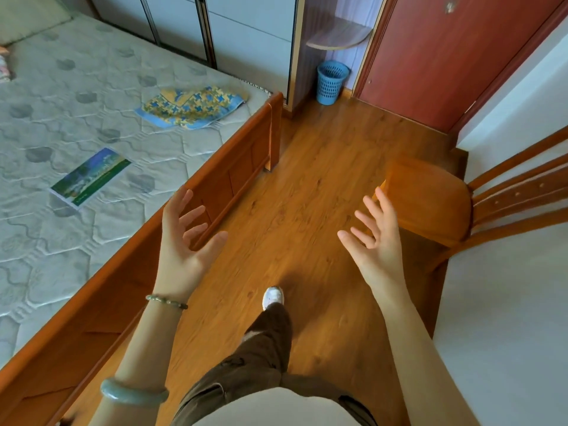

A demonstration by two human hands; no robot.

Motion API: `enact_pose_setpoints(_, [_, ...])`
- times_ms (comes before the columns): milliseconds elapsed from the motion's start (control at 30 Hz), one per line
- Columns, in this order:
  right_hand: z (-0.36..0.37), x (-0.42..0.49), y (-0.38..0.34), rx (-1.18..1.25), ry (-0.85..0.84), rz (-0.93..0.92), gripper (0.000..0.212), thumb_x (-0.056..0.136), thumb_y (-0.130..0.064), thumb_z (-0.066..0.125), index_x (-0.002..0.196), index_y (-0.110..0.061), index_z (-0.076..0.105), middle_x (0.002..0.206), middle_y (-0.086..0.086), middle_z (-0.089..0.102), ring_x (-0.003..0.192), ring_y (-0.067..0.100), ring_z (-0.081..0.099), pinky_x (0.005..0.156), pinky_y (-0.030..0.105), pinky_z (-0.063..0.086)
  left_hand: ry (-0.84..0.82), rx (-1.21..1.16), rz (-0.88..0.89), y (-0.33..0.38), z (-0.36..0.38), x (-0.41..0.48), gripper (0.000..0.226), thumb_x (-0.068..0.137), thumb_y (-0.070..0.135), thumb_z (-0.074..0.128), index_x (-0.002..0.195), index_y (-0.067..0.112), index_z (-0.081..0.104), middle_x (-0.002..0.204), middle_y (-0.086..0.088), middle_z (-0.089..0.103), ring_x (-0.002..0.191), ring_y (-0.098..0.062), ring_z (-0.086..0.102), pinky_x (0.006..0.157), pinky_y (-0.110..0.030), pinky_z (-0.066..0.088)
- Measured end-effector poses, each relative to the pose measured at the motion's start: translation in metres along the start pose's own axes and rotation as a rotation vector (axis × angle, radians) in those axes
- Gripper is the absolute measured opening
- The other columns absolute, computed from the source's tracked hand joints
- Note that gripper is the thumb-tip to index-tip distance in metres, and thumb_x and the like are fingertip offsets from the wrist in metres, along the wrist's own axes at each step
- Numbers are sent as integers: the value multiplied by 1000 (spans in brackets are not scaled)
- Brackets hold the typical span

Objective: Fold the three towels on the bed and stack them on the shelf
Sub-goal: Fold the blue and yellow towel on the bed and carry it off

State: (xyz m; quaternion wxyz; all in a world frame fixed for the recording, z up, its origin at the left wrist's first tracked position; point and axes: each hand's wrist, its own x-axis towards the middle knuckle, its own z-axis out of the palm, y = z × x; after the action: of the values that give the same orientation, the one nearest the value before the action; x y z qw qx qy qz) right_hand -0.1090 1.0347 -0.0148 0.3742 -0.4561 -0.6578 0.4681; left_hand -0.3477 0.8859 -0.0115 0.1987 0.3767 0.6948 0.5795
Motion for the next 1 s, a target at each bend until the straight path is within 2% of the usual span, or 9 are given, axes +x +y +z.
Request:
enact_pose_setpoints(200, [17,133,-6,-10,-30,-7,89,75,-22,77,148,-28,26,149,-4,40,127,12,50,98,41,51,29,-45,3,-8,37,122,90,67,42,72,144,30,27,146,7,37,124,-15,51,97,-42,48])
enact_pose_setpoints(333, [31,210,-14,-5,-54,-16,86,76,-23,76,145,-33,27,149,-4,39,127,12,49,99,41,50,31,-72,2,-11,57,195,84,67,35,77,138,41,31,146,6,38,123,-12,52,98,-45,48])
enact_pose_setpoints(467, [47,278,-14,-16,-80,-22,84,77,-22,76,143,-36,26,149,-5,39,127,11,49,99,36,51,53,-84,-5,-17,69,257,80,69,29,77,132,51,32,141,17,39,121,-8,52,97,-38,47])
enact_pose_setpoints(567, [58,331,-7,-15,-114,-18,85,79,-15,76,146,-30,26,149,-3,39,127,10,49,99,34,50,78,-79,-24,-27,82,296,80,69,23,74,132,48,31,138,20,39,121,-8,52,97,-33,48])
enact_pose_setpoints(700, [72,415,4,-16,-179,-31,86,79,-15,76,146,-31,25,149,-3,39,127,9,49,99,31,50,144,-79,-58,-45,107,358,84,68,21,74,139,36,30,142,8,39,121,-11,53,92,-27,49])
enact_pose_setpoints(767, [80,462,9,0,-228,-35,86,79,-14,76,146,-32,25,149,-3,39,127,9,49,99,31,50,183,-78,-74,-53,123,392,87,68,24,75,141,31,29,145,5,38,122,-11,52,92,-28,48])
enact_pose_setpoints(900, [95,562,5,18,-328,-51,85,80,-12,75,146,-31,25,150,-3,38,128,8,48,100,28,49,266,-74,-89,-58,150,464,91,62,41,75,141,33,29,144,9,38,122,-10,52,92,-30,47])
enact_pose_setpoints(1000, [108,630,-1,26,-413,-62,85,80,-10,75,146,-30,26,149,-5,39,127,8,48,98,24,49,360,-65,-107,-55,163,511,92,62,40,74,142,30,28,145,7,37,121,-8,51,92,-27,47])
